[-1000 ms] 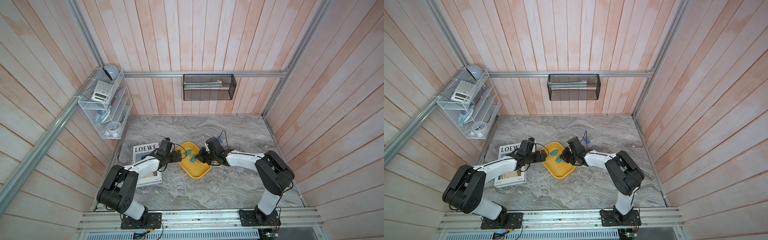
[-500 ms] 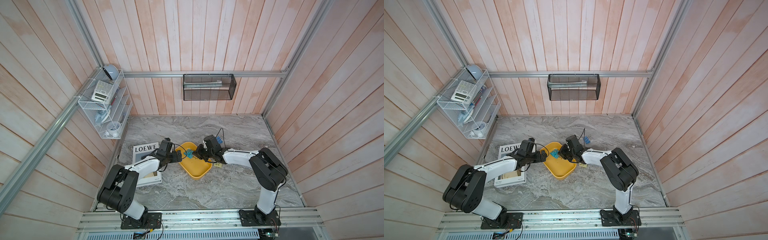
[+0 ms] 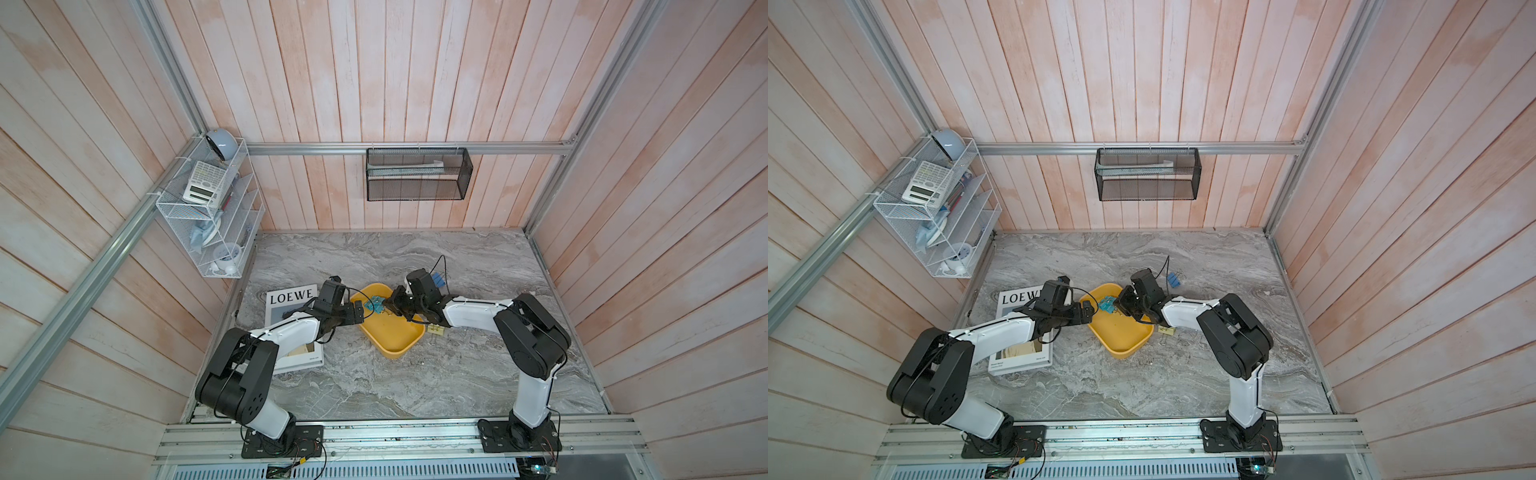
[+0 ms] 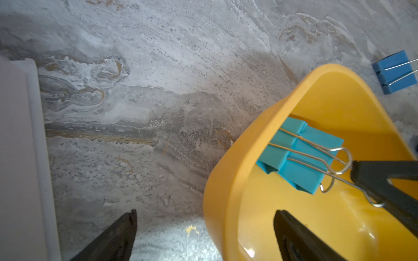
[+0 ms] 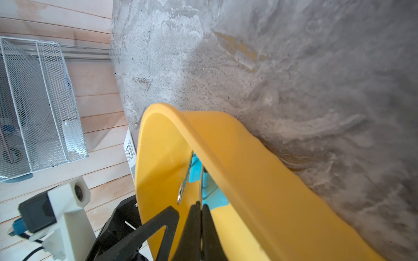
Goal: Put the binder clips in the storage box
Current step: Place the binder clip in the storage box, then pick up the binder clip at the center of the board.
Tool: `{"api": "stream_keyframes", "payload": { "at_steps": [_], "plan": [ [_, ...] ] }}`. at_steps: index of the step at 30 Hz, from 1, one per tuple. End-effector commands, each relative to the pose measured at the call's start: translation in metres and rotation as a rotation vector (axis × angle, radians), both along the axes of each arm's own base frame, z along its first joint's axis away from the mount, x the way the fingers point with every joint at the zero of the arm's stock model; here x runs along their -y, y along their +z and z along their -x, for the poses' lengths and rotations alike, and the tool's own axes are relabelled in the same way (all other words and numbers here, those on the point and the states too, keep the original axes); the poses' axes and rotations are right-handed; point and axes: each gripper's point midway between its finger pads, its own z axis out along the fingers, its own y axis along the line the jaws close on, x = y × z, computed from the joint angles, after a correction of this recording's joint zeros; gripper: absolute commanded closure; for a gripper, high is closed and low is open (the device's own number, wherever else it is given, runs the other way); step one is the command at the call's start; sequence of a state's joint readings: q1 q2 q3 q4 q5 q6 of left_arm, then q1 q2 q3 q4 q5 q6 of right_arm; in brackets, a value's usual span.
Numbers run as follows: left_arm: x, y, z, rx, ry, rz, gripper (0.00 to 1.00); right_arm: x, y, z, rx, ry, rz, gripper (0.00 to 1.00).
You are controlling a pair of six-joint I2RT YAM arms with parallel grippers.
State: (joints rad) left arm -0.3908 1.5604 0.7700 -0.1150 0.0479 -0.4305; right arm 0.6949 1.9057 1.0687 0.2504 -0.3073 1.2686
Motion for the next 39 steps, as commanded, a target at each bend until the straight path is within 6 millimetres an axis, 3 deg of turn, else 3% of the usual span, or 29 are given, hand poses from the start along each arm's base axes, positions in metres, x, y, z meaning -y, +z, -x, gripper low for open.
{"api": "stream_keyframes", "payload": {
  "at_steps": [1,8,17,23,28,30,33,39],
  "plan": [
    [-0.002,-0.008,0.002,-0.013,0.001,-0.004,0.00,0.003,-0.018,0.005,-0.043,0.004,0.021,0.92],
    [-0.002,-0.007,0.001,-0.013,0.002,-0.001,0.00,0.006,-0.018,0.012,-0.051,0.012,0.022,0.77],
    [-0.003,-0.005,0.001,-0.010,0.001,-0.009,0.00,0.014,-0.004,0.023,-0.040,0.031,0.025,0.70],
    [-0.003,-0.008,0.001,-0.016,0.002,-0.008,0.00,0.021,0.016,0.031,-0.012,0.047,0.011,0.66],
    [-0.003,-0.005,0.001,-0.009,0.004,-0.005,0.00,0.036,0.058,0.040,0.060,0.064,-0.039,0.66],
    [-0.002,-0.005,0.001,-0.010,0.002,-0.002,0.00,0.054,0.074,0.042,0.097,0.065,-0.002,0.66],
    [-0.001,-0.004,0.002,-0.006,0.000,0.004,0.00,0.101,0.092,0.037,0.163,0.034,0.156,0.65],
    [-0.001,-0.004,0.005,-0.011,-0.001,0.010,0.00,0.207,0.094,0.000,0.264,-0.101,0.388,0.64]
  ]
}}
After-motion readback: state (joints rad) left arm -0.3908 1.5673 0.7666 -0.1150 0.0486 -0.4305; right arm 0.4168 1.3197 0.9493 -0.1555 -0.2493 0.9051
